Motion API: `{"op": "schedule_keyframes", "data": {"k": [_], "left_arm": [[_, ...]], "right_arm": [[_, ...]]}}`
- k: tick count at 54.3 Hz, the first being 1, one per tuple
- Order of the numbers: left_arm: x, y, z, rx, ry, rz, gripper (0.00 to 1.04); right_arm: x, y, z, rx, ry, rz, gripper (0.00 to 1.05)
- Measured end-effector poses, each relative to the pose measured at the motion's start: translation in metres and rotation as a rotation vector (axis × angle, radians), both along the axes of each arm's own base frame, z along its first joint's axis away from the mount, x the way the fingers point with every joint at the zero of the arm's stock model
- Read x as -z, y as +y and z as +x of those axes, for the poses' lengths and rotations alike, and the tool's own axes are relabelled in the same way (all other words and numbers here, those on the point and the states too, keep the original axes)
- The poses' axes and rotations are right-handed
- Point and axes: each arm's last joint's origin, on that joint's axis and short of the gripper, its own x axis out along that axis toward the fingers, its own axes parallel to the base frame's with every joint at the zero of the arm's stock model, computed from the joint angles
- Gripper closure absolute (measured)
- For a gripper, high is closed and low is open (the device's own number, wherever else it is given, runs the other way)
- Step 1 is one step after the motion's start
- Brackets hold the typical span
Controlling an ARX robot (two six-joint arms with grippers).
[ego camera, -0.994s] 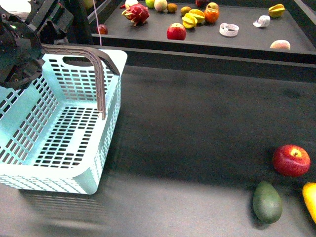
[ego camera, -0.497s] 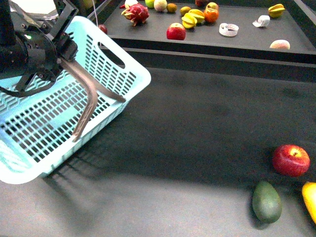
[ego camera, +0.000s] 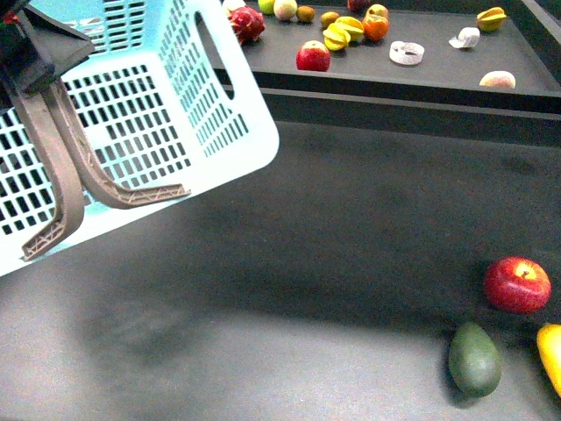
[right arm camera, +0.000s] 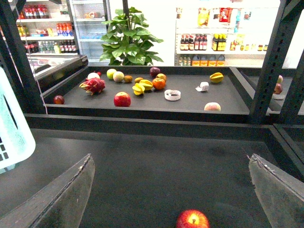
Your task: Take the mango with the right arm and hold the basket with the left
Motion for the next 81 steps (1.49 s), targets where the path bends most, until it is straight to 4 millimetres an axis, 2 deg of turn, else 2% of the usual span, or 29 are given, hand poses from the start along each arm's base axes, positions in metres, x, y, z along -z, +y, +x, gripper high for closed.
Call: {"op": "schedule_keyframes", "data": {"k": [7, 21, 39, 81], "left_arm": [[-0.012, 0.002, -0.04, 0.14, -0.106, 0.092, 0.97], [-0.023, -0.002, -0.075, 0.268, -0.22, 0.193, 0.97], [-0.016, -0.025, -0.083, 0.444, -0.232, 0.247, 0.97], [-0.013, -0.029, -0.081, 0.453, -0.23, 0.273, 0.97]], "right_arm": [[0.0, 0.0, 0.0, 0.0, 0.0, 0.0, 0.08], [0.0, 0.0, 0.0, 0.0, 0.0, 0.0, 0.08], [0.0, 0.0, 0.0, 0.0, 0.0, 0.0, 0.08], [0.0, 0.0, 0.0, 0.0, 0.0, 0.0, 0.08]]}}
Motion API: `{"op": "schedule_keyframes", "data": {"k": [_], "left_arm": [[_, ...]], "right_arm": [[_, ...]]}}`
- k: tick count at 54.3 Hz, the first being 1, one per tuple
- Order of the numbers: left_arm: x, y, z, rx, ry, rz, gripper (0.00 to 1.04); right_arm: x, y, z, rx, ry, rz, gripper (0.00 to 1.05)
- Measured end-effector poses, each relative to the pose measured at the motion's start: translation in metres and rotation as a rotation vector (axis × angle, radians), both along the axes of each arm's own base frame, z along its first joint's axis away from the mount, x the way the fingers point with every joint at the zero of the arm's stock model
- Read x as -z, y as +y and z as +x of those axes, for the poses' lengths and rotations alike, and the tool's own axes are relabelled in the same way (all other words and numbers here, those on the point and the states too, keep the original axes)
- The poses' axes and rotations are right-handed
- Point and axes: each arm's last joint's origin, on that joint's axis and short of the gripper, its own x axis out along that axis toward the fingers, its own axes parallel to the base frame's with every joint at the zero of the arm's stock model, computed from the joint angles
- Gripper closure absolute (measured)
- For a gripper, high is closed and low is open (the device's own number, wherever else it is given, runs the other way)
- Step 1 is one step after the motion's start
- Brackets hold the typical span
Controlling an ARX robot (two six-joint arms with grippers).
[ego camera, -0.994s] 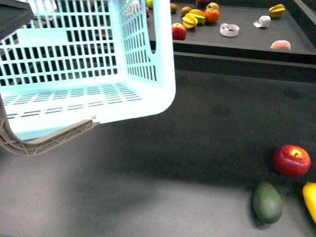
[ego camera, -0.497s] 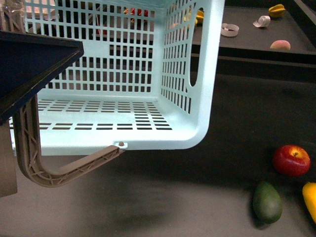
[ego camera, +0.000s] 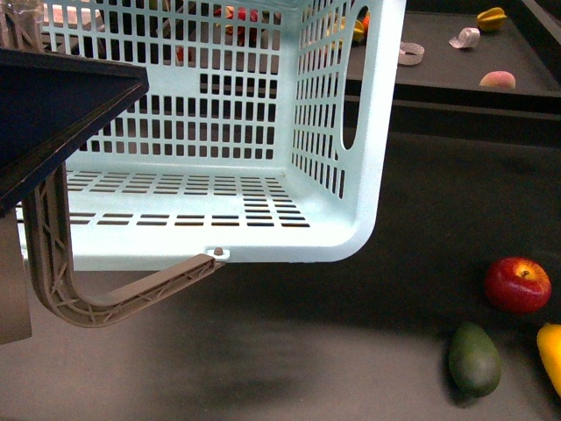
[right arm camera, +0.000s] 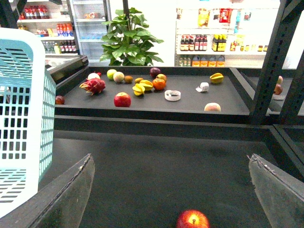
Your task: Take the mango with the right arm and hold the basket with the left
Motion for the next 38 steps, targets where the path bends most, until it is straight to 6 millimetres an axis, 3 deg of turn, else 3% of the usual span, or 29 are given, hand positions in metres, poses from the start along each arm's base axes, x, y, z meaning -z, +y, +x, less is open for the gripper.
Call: {"op": "schedule_keyframes", "data": {"k": [20, 25, 38], "left_arm": [[0.0, 0.0, 0.0, -0.006, 0.0, 0.001, 0.97], [0.0, 0.0, 0.0, -0.005, -0.001, 0.002, 0.97], [0.0, 0.0, 0.0, -0.003, -0.002, 0.003, 0.97]], "right_arm": [[0.0, 0.0, 0.0, 0.004, 0.001, 0.0, 0.08], [0.004, -0.002, 0.003, 0.117, 0.058, -0.008, 0.08], [0.013, -0.02, 0.036, 0.159, 0.142, -0.037, 0.08]]}}
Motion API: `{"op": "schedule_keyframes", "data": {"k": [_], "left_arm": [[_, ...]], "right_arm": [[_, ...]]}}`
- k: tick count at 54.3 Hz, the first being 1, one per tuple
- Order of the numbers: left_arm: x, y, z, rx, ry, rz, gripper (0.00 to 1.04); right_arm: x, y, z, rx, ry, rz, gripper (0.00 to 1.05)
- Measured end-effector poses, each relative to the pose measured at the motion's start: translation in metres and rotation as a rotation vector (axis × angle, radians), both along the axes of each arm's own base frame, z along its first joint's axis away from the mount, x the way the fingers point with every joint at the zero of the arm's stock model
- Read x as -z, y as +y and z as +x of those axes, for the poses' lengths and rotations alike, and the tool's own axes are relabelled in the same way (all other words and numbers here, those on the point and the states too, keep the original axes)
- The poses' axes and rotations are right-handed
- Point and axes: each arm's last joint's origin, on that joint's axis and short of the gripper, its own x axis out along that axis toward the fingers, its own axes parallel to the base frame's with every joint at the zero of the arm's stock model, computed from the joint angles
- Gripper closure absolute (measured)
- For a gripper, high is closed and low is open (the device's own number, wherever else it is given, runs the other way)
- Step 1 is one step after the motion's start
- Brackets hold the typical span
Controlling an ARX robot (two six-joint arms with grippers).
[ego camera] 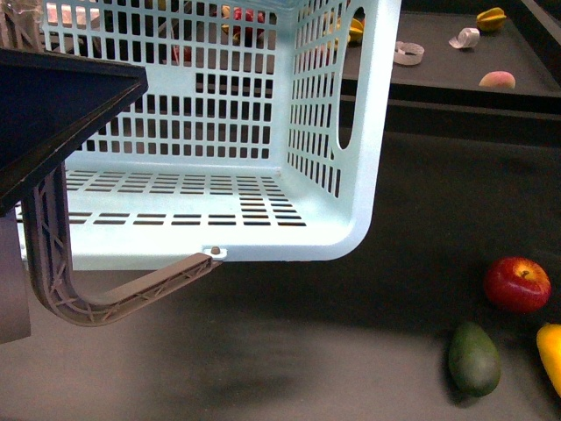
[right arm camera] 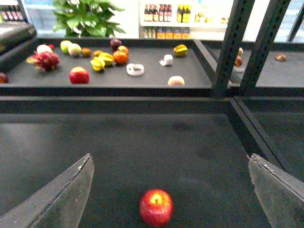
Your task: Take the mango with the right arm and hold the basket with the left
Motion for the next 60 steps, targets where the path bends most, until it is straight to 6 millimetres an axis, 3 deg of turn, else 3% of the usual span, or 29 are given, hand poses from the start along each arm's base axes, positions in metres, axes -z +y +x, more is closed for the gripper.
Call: {"op": "schedule_keyframes", "data": {"k": [9, 22, 46, 60], "left_arm": [[0.0, 0.0, 0.0, -0.002, 0.0, 0.001, 0.97], [0.0, 0.0, 0.0, -0.001, 0.0, 0.001, 0.97], [0.0, 0.0, 0.0, -0.001, 0.0, 0.001, 0.97], [0.0, 0.0, 0.0, -0.001, 0.0, 0.001, 0.97]], "right_arm": [[0.033, -0.016, 0.034, -0.028, 0.207, -0.008, 0.08], [0.085, -0.037, 0.061, -0.025, 0.425, -0.02, 0.08], [0.169, -0.071, 0.065, 0.047, 0.663, 0.041, 0.08], [0.192, -0.08, 0.069, 0.062, 0.705, 0.056, 0.08]]}}
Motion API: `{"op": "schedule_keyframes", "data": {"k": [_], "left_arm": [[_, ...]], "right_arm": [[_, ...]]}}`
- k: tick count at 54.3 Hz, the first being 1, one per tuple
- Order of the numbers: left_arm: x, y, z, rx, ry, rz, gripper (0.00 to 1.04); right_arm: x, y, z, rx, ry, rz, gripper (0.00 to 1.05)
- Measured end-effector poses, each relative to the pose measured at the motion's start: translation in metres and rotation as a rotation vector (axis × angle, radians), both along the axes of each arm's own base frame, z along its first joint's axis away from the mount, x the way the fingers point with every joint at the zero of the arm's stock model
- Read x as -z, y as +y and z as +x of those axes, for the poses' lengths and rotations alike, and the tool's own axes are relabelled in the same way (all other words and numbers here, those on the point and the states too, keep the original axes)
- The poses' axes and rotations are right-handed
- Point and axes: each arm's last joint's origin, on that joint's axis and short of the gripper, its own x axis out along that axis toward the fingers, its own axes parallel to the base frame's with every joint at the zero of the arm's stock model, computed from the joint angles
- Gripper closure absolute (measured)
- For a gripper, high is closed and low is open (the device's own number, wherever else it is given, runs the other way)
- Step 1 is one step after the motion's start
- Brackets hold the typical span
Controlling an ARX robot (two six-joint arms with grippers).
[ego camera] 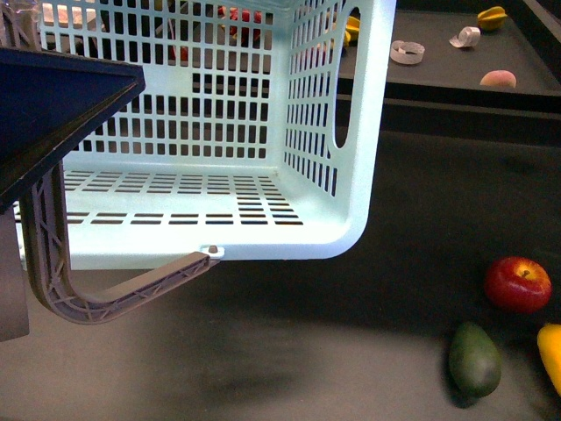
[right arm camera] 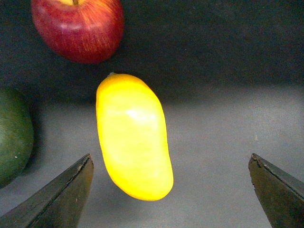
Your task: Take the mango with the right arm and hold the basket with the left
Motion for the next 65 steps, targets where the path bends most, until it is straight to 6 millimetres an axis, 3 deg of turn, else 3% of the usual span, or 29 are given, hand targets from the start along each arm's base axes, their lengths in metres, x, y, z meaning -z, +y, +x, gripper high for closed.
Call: {"op": "schedule_keyframes", "data": {"k": [24, 65], "left_arm": [[0.0, 0.0, 0.0, 0.0, 0.0, 0.0, 0.97], [0.0, 0.0, 0.0, 0.0, 0.0, 0.0, 0.97]], "right_arm": [[0.033, -0.008, 0.012, 0.029, 0.052, 0.0, 0.08], [0.069, -0.007, 0.034, 0.077, 0.068, 0.051, 0.08]]}}
